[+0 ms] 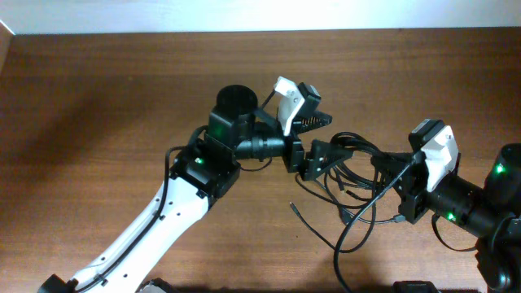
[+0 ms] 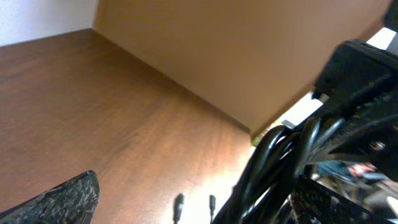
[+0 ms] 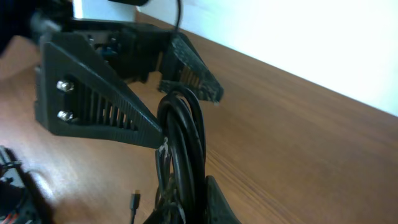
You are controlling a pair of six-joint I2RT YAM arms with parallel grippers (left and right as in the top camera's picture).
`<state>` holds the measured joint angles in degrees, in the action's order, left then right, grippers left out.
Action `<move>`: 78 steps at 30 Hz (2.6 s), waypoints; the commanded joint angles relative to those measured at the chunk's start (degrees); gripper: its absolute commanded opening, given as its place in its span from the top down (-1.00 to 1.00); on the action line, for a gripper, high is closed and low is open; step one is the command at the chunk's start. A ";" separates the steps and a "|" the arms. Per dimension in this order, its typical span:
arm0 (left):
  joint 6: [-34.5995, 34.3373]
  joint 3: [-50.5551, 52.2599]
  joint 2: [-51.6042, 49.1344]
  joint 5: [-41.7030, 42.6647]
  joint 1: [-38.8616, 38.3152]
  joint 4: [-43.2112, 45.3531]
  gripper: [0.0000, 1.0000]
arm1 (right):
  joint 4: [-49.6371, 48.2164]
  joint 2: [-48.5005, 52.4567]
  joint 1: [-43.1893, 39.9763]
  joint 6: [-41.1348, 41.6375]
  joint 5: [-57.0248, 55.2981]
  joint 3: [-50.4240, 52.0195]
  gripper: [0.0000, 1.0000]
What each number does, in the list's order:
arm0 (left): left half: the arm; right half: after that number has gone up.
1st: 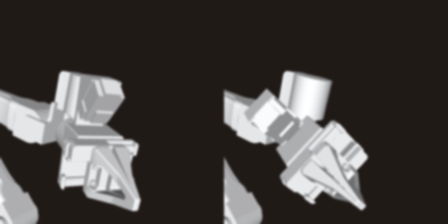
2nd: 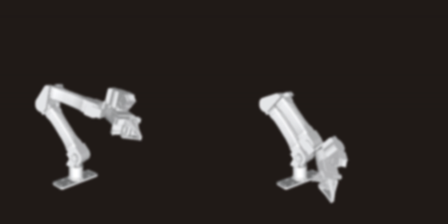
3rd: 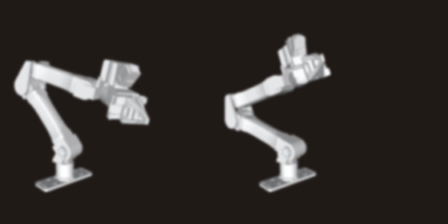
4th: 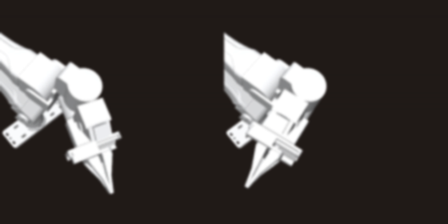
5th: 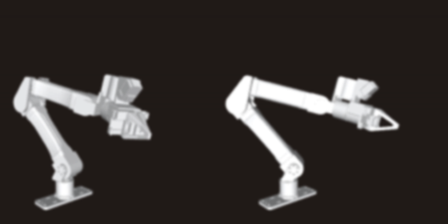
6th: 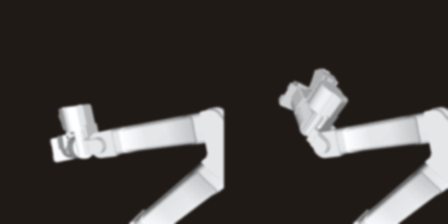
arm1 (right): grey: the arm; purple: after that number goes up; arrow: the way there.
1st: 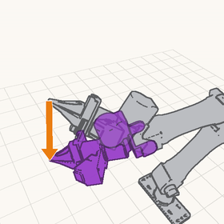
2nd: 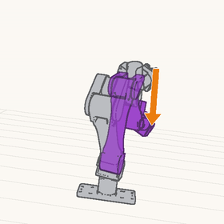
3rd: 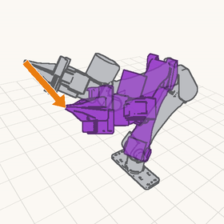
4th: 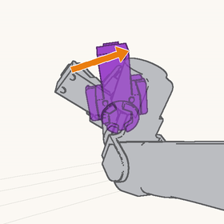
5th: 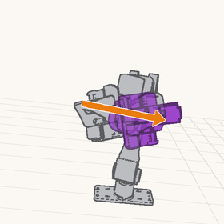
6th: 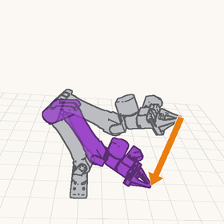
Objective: Untangle cables
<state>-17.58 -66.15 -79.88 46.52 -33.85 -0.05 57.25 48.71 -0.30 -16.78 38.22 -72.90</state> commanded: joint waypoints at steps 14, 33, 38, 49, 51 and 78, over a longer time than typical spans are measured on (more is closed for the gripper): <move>-1.27 -0.55 0.11 -22.82 -2.27 -9.94 -0.98 | 0.83 -0.35 -0.09 0.66 1.88 -0.02 0.93; 2.58 -0.55 0.11 -15.56 -2.27 -9.01 0.74 | -0.55 -0.37 -0.09 -0.96 6.62 -0.04 0.92; 6.47 -0.55 0.11 -10.58 -2.27 -7.45 0.97 | -0.72 -0.37 -0.09 -0.96 6.62 -0.04 0.92; 7.04 -0.55 0.11 -8.26 -2.25 -5.31 1.00 | -0.46 -0.33 -0.09 -0.94 4.68 -0.02 0.63; 6.99 -0.55 0.13 -8.35 -2.25 -4.63 1.00 | -0.20 -0.33 -0.09 -0.94 2.45 -0.02 0.42; -1.07 -0.55 0.17 -9.25 -2.21 0.31 1.00 | 5.07 0.68 -0.09 -2.89 -5.73 -0.02 0.92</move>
<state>-15.77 -66.63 -79.42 38.15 -36.40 -0.91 62.35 49.25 -0.30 -19.18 32.80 -72.18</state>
